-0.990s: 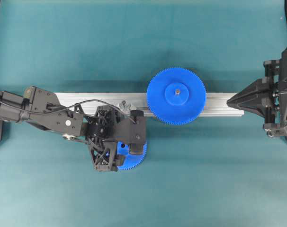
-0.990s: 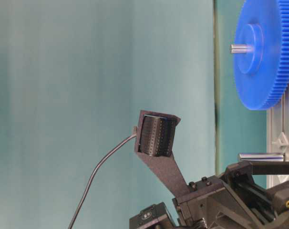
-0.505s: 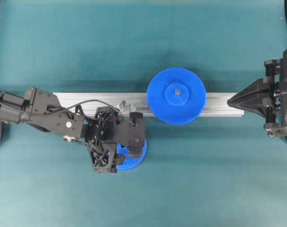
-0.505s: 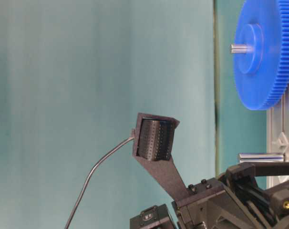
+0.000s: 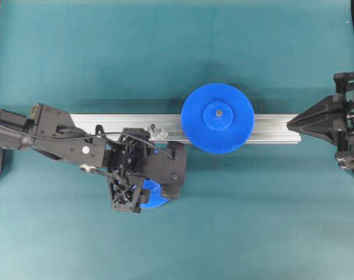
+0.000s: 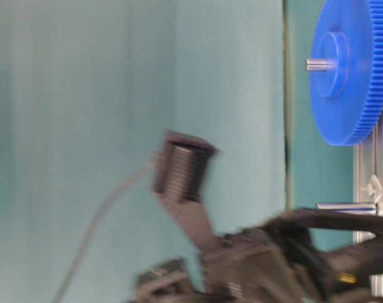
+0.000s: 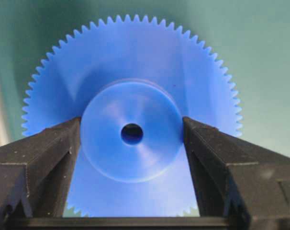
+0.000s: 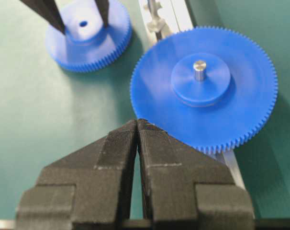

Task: Insert the small gear onto the shaft.
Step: 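Lift the small gear and carry it to the empty shaft beside the large gear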

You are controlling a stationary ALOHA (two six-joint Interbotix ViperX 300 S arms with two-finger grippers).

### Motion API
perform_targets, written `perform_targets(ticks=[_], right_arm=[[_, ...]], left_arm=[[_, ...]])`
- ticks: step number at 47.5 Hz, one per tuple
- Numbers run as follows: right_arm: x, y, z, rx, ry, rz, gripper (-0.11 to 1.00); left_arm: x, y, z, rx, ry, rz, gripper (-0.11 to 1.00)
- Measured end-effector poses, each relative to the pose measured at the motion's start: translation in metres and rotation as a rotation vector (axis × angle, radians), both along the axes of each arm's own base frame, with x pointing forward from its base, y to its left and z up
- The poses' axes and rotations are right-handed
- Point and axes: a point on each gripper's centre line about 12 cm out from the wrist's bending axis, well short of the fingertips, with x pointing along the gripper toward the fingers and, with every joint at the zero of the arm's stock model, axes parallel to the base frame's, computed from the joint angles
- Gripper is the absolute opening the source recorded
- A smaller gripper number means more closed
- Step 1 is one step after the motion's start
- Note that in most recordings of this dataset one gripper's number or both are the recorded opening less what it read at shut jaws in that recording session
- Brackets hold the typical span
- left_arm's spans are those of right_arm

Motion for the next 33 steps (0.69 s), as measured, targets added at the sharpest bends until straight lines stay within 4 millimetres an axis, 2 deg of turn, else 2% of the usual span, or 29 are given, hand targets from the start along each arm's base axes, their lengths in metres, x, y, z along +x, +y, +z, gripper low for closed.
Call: perform_targets(ticks=[13, 19, 26, 33], right_arm=[[-0.002, 0.0, 0.0, 0.0, 0.0, 0.0, 0.11], [-0.002, 0.0, 0.001, 0.0, -0.002, 0.0, 0.11], [-0.002, 0.0, 0.0, 0.0, 0.002, 0.0, 0.11], [-0.002, 0.0, 0.0, -0.001, 0.002, 0.001, 0.11]], left_arm=[[-0.003, 0.008, 0.05, 0.058, 0.054, -0.077, 0.71], [-0.005, 0.026, 0.07, 0.067, 0.027, -0.054, 0.71], [-0.008, 0.057, 0.096, 0.071, -0.046, 0.017, 0.71], [-0.009, 0.075, 0.106, 0.083, -0.1, 0.047, 0.71]])
